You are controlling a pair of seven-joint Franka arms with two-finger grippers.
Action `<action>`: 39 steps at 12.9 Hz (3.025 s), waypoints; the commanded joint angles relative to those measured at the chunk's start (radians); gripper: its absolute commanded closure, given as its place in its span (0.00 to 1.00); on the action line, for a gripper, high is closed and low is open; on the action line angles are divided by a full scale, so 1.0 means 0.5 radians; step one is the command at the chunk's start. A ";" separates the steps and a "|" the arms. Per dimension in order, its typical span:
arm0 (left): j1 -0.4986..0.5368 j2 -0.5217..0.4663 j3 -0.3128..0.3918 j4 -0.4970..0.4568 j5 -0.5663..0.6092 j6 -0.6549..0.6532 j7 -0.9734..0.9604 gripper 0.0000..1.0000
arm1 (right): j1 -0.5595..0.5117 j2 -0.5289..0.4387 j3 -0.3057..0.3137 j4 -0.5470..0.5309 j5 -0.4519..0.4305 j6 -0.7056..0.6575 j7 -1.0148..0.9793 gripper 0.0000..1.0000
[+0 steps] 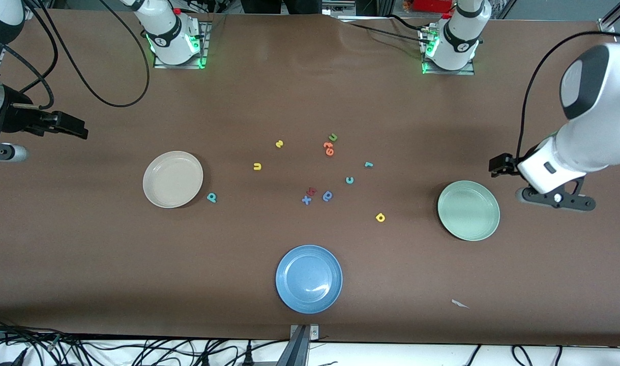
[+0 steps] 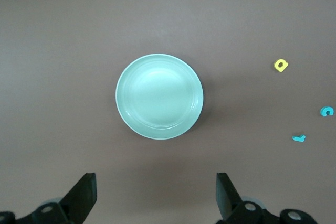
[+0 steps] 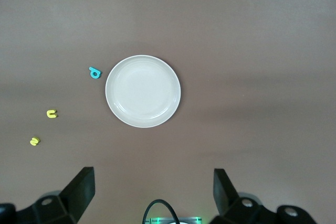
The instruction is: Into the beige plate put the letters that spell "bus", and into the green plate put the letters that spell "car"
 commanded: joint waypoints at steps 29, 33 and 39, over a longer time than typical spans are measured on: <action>-0.070 -0.345 0.250 -0.292 -0.204 0.002 0.011 0.00 | 0.003 -0.025 0.016 -0.005 -0.011 -0.012 0.009 0.00; -0.076 -0.345 0.244 -0.292 -0.204 0.002 0.011 0.00 | 0.003 -0.022 0.019 -0.008 -0.011 -0.012 0.006 0.00; -0.076 -0.345 0.244 -0.292 -0.201 0.002 0.008 0.00 | 0.003 -0.025 0.019 -0.014 -0.011 -0.012 0.005 0.00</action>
